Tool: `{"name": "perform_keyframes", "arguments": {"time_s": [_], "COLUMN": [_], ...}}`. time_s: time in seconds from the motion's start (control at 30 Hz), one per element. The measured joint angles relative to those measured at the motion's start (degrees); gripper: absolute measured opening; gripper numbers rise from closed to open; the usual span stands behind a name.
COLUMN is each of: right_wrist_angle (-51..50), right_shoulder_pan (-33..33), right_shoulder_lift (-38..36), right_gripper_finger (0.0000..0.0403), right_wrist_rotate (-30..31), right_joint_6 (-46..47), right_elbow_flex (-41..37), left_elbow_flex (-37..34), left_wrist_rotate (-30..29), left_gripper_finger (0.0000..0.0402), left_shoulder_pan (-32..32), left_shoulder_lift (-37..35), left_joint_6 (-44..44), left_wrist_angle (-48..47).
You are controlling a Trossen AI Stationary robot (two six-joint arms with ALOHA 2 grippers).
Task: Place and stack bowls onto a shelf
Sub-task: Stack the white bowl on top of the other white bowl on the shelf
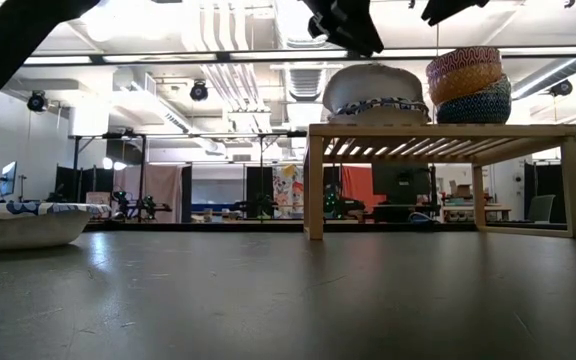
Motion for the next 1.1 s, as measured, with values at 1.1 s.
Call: {"name": "perform_keyframes", "arguments": {"time_s": [1.1], "right_wrist_angle": [-1.7], "right_shoulder_pan": [0.0], "right_shoulder_lift": [0.3], "right_gripper_finger": [0.0173], "right_wrist_rotate": [0.0], "right_joint_6": [0.2], "right_elbow_flex": [0.0], "left_elbow_flex": [2.0], "left_wrist_rotate": [-2.1], "left_gripper_finger": [0.0200], "left_shoulder_pan": [0.7], "left_shoulder_lift": [2.4], "left_joint_6": [2.3], "left_wrist_angle": [-2.8]}}
